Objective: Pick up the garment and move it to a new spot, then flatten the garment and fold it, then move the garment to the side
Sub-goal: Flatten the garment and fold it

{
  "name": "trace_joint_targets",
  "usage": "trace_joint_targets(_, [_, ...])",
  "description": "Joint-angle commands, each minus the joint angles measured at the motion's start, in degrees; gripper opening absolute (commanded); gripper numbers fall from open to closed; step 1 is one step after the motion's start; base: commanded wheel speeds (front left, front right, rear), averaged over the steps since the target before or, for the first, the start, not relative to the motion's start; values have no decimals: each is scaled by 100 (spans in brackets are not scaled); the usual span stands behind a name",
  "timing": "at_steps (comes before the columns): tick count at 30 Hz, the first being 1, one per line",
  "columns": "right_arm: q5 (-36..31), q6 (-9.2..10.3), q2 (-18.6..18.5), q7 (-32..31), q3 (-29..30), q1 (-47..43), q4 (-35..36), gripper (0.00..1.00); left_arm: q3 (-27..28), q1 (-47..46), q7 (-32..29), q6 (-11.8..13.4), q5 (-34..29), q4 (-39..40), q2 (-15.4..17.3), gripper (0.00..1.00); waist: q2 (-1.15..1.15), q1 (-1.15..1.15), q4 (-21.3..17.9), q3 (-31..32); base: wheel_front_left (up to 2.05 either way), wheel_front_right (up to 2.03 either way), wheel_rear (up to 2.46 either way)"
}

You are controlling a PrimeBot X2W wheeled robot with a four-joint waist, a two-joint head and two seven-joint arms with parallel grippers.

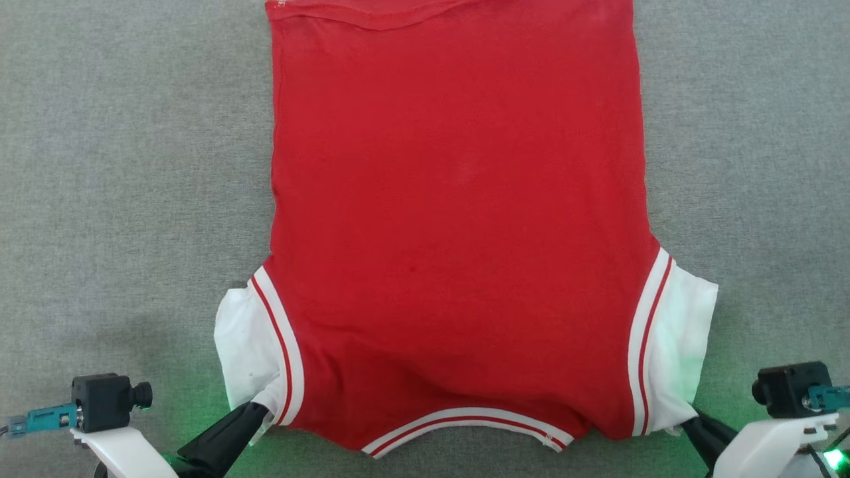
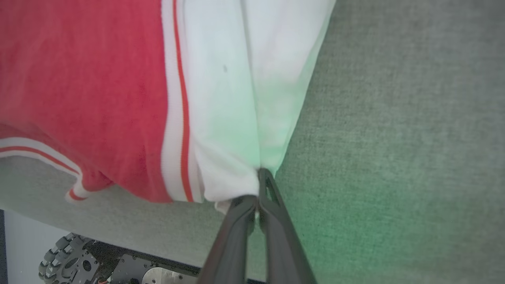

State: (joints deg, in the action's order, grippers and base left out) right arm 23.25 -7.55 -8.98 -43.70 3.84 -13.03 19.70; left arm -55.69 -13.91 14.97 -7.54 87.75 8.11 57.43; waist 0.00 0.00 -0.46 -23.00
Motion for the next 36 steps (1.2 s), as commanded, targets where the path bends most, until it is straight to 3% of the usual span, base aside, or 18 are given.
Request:
trace_joint_targets(1, [-86,13,-15,107,-24,119,-65,97,23,-51,29,13,-51,13,-25,0,0,0,-10,-11,0,0,0])
trace_joint_targets(10, [-196,13,-46,-349,444,319,1128,100,161,61,29,13,-165,175,17,0,0,0,90,-118,0,0,0])
trace_joint_targets(15, [-180,13,-227,-913,1093,1576,1487,100,217,-58,29,13,-352,343,-1,0,0,0,270,-345,0,0,0])
trace_joint_targets(18, [-320,12,-384,-1100,1283,2869,1036,100,152,-226,29,13,-493,475,-27,0,0,0,444,-573,0,0,0])
trace_joint_targets(26, [-1146,10,-701,-1914,875,5844,-878,100,-89,-791,30,13,-670,696,-75,0,0,0,898,-1276,0,0,0])
trace_joint_targets(36, [-2520,9,-332,-2666,896,7980,-3051,100,-475,-1460,29,15,-722,713,-207,0,0,0,1363,-1927,0,0,0])
